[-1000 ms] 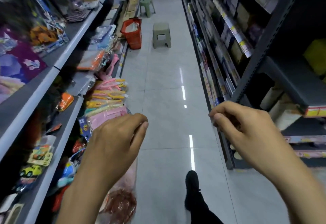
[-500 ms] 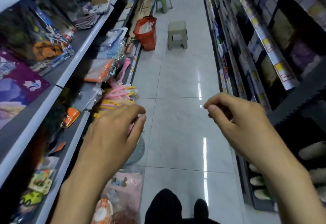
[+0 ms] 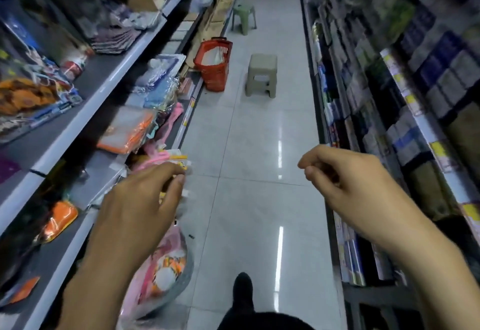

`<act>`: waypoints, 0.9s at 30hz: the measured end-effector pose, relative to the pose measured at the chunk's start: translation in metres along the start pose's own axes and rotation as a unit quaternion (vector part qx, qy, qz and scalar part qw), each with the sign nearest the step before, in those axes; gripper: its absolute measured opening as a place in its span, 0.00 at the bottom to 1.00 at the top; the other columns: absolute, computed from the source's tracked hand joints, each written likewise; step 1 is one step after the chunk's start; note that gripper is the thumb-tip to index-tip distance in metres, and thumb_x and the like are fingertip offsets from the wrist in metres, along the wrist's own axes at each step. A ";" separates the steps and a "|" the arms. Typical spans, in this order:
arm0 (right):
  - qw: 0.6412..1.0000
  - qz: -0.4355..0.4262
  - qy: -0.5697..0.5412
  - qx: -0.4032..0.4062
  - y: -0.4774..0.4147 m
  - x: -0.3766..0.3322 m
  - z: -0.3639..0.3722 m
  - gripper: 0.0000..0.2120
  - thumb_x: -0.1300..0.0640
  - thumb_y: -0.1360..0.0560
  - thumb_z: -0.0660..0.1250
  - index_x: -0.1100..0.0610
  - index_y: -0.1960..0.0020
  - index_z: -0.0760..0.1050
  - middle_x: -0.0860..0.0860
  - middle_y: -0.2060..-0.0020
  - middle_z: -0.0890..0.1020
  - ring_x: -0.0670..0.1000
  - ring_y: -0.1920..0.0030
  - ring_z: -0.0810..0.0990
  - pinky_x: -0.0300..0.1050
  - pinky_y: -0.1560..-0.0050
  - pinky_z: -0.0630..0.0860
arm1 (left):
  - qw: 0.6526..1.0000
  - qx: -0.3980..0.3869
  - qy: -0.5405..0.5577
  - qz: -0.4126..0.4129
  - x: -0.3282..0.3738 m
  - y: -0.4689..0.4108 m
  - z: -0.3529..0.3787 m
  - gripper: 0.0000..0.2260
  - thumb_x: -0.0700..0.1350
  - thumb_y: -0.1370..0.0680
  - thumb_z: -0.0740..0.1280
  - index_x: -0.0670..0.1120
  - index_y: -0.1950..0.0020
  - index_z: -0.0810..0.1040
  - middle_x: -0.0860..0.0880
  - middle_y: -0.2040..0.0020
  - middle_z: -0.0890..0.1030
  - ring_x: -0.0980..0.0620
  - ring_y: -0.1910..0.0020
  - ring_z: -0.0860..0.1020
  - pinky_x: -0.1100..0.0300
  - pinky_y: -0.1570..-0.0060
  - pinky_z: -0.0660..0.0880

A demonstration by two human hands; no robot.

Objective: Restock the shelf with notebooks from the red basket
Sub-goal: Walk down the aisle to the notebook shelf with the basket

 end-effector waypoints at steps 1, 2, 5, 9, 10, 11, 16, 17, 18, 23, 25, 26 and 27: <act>1.000 -0.002 0.000 0.003 -0.022 -0.001 -0.003 0.06 0.53 0.22 0.63 0.44 0.51 0.77 0.43 0.63 0.80 0.43 0.60 0.78 0.42 0.59 0.76 | 1.000 0.005 0.005 -0.001 -0.004 -0.023 0.001 0.03 0.46 0.21 0.67 0.51 0.50 0.80 0.54 0.57 0.82 0.48 0.61 0.80 0.55 0.62 0.75; 1.000 -0.002 -0.004 0.010 -0.043 0.000 -0.007 0.06 0.53 0.22 0.63 0.43 0.51 0.77 0.42 0.64 0.80 0.43 0.60 0.78 0.39 0.59 0.76 | 1.000 0.008 0.007 0.005 -0.007 -0.047 0.004 0.03 0.46 0.21 0.67 0.52 0.51 0.80 0.54 0.58 0.82 0.48 0.62 0.80 0.55 0.62 0.75; 0.999 0.008 -0.023 0.029 -0.096 0.009 -0.018 0.06 0.53 0.22 0.63 0.42 0.52 0.76 0.42 0.65 0.80 0.43 0.60 0.78 0.38 0.59 0.74 | 0.999 0.001 0.010 0.048 -0.003 -0.117 0.018 0.06 0.49 0.21 0.62 0.51 0.52 0.78 0.54 0.59 0.81 0.49 0.63 0.79 0.52 0.63 0.77; 0.998 0.036 -0.027 0.032 -0.154 0.036 -0.026 0.07 0.51 0.22 0.61 0.42 0.52 0.76 0.40 0.64 0.80 0.42 0.61 0.78 0.39 0.60 0.76 | 0.996 -0.009 0.040 0.081 0.014 -0.192 0.044 0.04 0.47 0.21 0.65 0.50 0.52 0.79 0.56 0.61 0.80 0.57 0.63 0.73 0.56 0.63 0.74; 0.998 0.043 -0.030 0.034 -0.168 0.045 -0.028 0.07 0.51 0.22 0.60 0.42 0.51 0.76 0.41 0.64 0.80 0.42 0.61 0.78 0.38 0.61 0.76 | 0.995 -0.017 0.041 0.087 0.018 -0.209 0.055 0.03 0.45 0.21 0.66 0.50 0.52 0.79 0.56 0.61 0.79 0.58 0.62 0.72 0.57 0.63 0.73; 0.998 0.049 -0.034 0.035 -0.183 0.055 -0.029 0.07 0.51 0.22 0.60 0.43 0.51 0.77 0.41 0.64 0.80 0.43 0.62 0.78 0.36 0.62 0.75 | 0.994 -0.023 0.038 0.095 0.022 -0.227 0.066 0.02 0.45 0.21 0.67 0.50 0.52 0.79 0.57 0.61 0.79 0.59 0.62 0.71 0.57 0.62 0.72; 0.995 0.068 -0.064 0.042 -0.272 0.115 -0.039 0.07 0.50 0.22 0.60 0.43 0.51 0.77 0.42 0.63 0.81 0.45 0.61 0.80 0.49 0.58 0.79 | 0.992 -0.050 0.027 0.111 0.048 -0.321 0.127 0.06 0.49 0.22 0.61 0.51 0.53 0.78 0.58 0.62 0.78 0.59 0.63 0.73 0.56 0.61 0.73; 0.994 0.067 -0.070 0.048 -0.292 0.128 -0.045 0.07 0.50 0.22 0.60 0.43 0.51 0.77 0.42 0.63 0.81 0.45 0.60 0.80 0.49 0.57 0.79 | 0.992 -0.054 0.021 0.112 0.057 -0.341 0.139 0.07 0.50 0.22 0.61 0.52 0.53 0.77 0.57 0.62 0.78 0.57 0.63 0.74 0.54 0.60 0.75; 0.994 0.065 -0.076 0.053 -0.311 0.140 -0.052 0.07 0.51 0.22 0.61 0.44 0.51 0.77 0.43 0.63 0.81 0.46 0.60 0.80 0.50 0.57 0.79 | 0.992 -0.055 0.010 0.116 0.066 -0.361 0.149 0.07 0.50 0.21 0.60 0.52 0.54 0.77 0.56 0.62 0.78 0.55 0.64 0.75 0.51 0.58 0.77; 0.988 0.075 -0.099 0.091 -0.394 0.192 -0.100 0.06 0.53 0.21 0.62 0.45 0.52 0.78 0.46 0.64 0.82 0.47 0.60 0.81 0.50 0.57 0.79 | 0.991 -0.055 -0.004 0.122 0.113 -0.460 0.178 0.07 0.51 0.22 0.60 0.53 0.54 0.77 0.57 0.64 0.76 0.56 0.66 0.73 0.54 0.64 0.75; 0.990 0.068 -0.093 0.085 -0.430 0.204 -0.113 0.06 0.52 0.21 0.62 0.45 0.51 0.78 0.44 0.63 0.82 0.45 0.60 0.81 0.50 0.56 0.79 | 0.991 -0.047 -0.012 0.124 0.124 -0.497 0.188 0.08 0.51 0.22 0.60 0.53 0.53 0.77 0.57 0.63 0.77 0.56 0.65 0.74 0.53 0.64 0.75; 0.990 0.063 -0.093 0.087 -0.448 0.209 -0.119 0.06 0.52 0.21 0.62 0.45 0.51 0.78 0.44 0.63 0.81 0.44 0.60 0.81 0.50 0.56 0.79 | 0.991 -0.043 -0.014 0.123 0.128 -0.513 0.192 0.08 0.52 0.22 0.59 0.53 0.53 0.77 0.56 0.62 0.78 0.54 0.64 0.75 0.52 0.63 0.75; 0.990 0.060 -0.095 0.088 -0.466 0.213 -0.124 0.06 0.52 0.21 0.62 0.46 0.51 0.78 0.44 0.63 0.81 0.45 0.59 0.81 0.50 0.56 0.79 | 0.992 -0.040 -0.012 0.118 0.130 -0.529 0.196 0.08 0.51 0.22 0.60 0.52 0.53 0.77 0.56 0.62 0.79 0.53 0.64 0.75 0.51 0.63 0.76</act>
Point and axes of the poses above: each hand's wrist, its own y-axis away from the middle knuckle, its own z-axis out of the palm, x = y × z, the point moved 7 cm from there along -y, towards the middle knuckle
